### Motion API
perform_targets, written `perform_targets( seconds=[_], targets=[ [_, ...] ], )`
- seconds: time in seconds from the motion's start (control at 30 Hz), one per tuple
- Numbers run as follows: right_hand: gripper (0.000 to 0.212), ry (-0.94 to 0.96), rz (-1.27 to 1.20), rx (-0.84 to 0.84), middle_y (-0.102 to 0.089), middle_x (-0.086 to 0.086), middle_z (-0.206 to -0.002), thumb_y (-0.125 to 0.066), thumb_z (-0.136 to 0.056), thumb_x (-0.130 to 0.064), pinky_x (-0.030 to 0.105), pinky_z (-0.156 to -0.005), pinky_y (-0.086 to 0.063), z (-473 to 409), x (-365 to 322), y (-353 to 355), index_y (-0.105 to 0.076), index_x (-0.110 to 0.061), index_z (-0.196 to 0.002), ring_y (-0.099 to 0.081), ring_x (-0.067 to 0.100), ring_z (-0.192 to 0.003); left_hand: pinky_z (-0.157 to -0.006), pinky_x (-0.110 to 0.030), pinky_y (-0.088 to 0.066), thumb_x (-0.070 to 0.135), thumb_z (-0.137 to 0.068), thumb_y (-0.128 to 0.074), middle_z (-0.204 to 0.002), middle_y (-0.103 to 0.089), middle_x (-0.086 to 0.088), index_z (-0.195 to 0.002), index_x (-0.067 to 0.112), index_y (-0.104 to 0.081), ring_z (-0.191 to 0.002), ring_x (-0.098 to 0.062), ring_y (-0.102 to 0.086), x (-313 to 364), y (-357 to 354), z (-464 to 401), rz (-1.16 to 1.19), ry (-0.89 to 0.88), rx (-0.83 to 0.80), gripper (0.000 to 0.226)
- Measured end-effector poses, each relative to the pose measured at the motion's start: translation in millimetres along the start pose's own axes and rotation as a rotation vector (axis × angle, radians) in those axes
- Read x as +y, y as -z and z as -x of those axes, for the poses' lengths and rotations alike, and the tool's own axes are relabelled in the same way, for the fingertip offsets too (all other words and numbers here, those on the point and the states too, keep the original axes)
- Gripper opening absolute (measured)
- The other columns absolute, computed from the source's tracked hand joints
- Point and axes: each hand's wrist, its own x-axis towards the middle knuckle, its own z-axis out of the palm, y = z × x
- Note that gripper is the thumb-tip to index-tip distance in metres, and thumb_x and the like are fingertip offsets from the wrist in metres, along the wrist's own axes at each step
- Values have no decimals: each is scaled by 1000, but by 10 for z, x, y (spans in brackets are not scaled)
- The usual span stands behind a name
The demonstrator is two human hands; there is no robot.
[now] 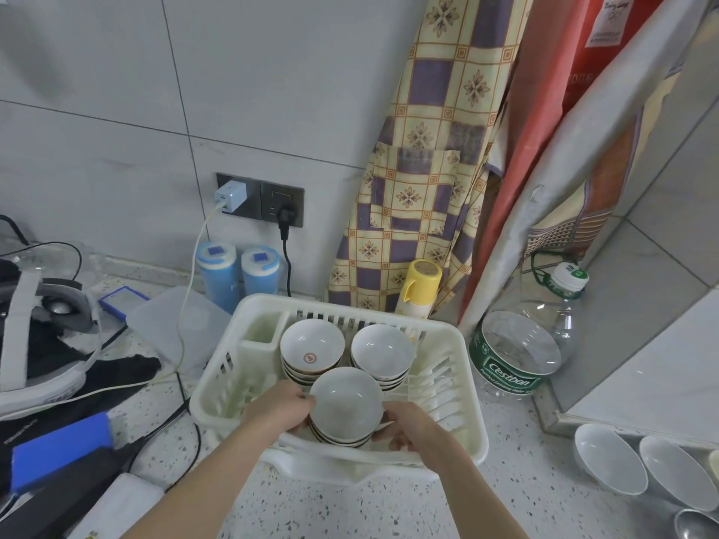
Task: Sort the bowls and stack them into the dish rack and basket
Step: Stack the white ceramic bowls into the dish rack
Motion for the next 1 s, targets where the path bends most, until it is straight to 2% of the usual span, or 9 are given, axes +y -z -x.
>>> perform_targets(
  seconds=[0.13, 0.3, 0.4, 0.47, 0.57, 0.67, 0.73, 0.83, 1.0],
  targets=[
    [37, -16, -7, -30, -67, 8, -96, -46, -94, -28, 17, -45, -31, 33, -10, 22, -67, -2, -111, -44, 11, -48, -67, -25, -48, 41, -92, -51, -69, -76, -1, -62, 19, -60, -57, -14, -65, -33, -34, -37, 14, 13, 19, 38],
    [44, -47, 12, -9, -72, 10, -95, -45, -94, -32, 23, -51, -32, -53, 26, 31, -64, 1, -116, -43, 14, -49, -57, -22, -43, 43, -89, -52, -51, -69, 8, -58, 20, -60, -45, -7, -61, 1, -34, -9, 9, 26, 58, 39],
    [44, -29, -17, 73, -72, 9, -90, -46, -93, -39, 23, -53, -37, -88, 45, 8, -66, -2, -105, -49, 15, -49, -55, -23, -41, 48, -87, -52, -41, -59, 7, -49, 19, -53, -45, -11, -59, 30, -35, 29, 21, 41, 113, 48],
    [43, 35, -2, 189, -73, 9, -88, -46, -92, -43, 24, -54, -42, -80, 71, -23, -66, -5, -92, -56, 15, -55, -60, -26, -47, 49, -88, -51, -52, -64, 6, -58, 21, -60, -56, -15, -63, 38, -48, 64, 56, 20, 178, 42],
    [38, 239, 42, 375, -73, 5, -80, -45, -93, -40, 28, -60, -45, -24, 139, -32, -67, -11, -83, -59, 10, -65, -68, -32, -47, 45, -93, -52, -87, -69, 9, -94, 26, -66, -79, -14, -62, 38, -71, 163, 154, -16, 378, 24],
    [23, 442, -228, 259, -72, -2, -70, -49, -96, -26, 11, -53, -40, 130, 189, 71, -67, -30, -82, -55, -2, -53, -79, -39, -49, 32, -96, -55, -96, -71, 7, -103, 29, -63, -92, -20, -63, 90, -102, 319, 412, -106, 566, 11],
    [22, 482, -413, 155, -72, 0, -68, -48, -98, -20, 15, -49, -36, 261, 260, 215, -70, -23, -93, -42, 3, -44, -75, -33, -53, 21, -95, -57, -90, -72, 7, -94, 33, -64, -85, -19, -65, 184, -182, 495, 630, -171, 644, 14],
    [22, 507, -537, 142, -71, 3, -67, -49, -99, -18, 17, -46, -35, 454, 477, 543, -71, -15, -98, -37, 7, -44, -55, -16, -50, 11, -94, -54, -80, -71, 7, -87, 35, -66, -58, -1, -58, 446, -460, 825, 829, -250, 687, 28],
    [26, 458, -671, 288, -71, 10, -69, -47, -100, -17, 19, -46, -34, 720, 1133, 1204, -73, -15, -95, -34, 10, -44, -49, -17, -44, 9, -98, -51, -68, -65, -5, -81, 36, -69, -47, -9, -47, 1056, -1332, 1276, 945, -332, 469, 37]
  ],
)
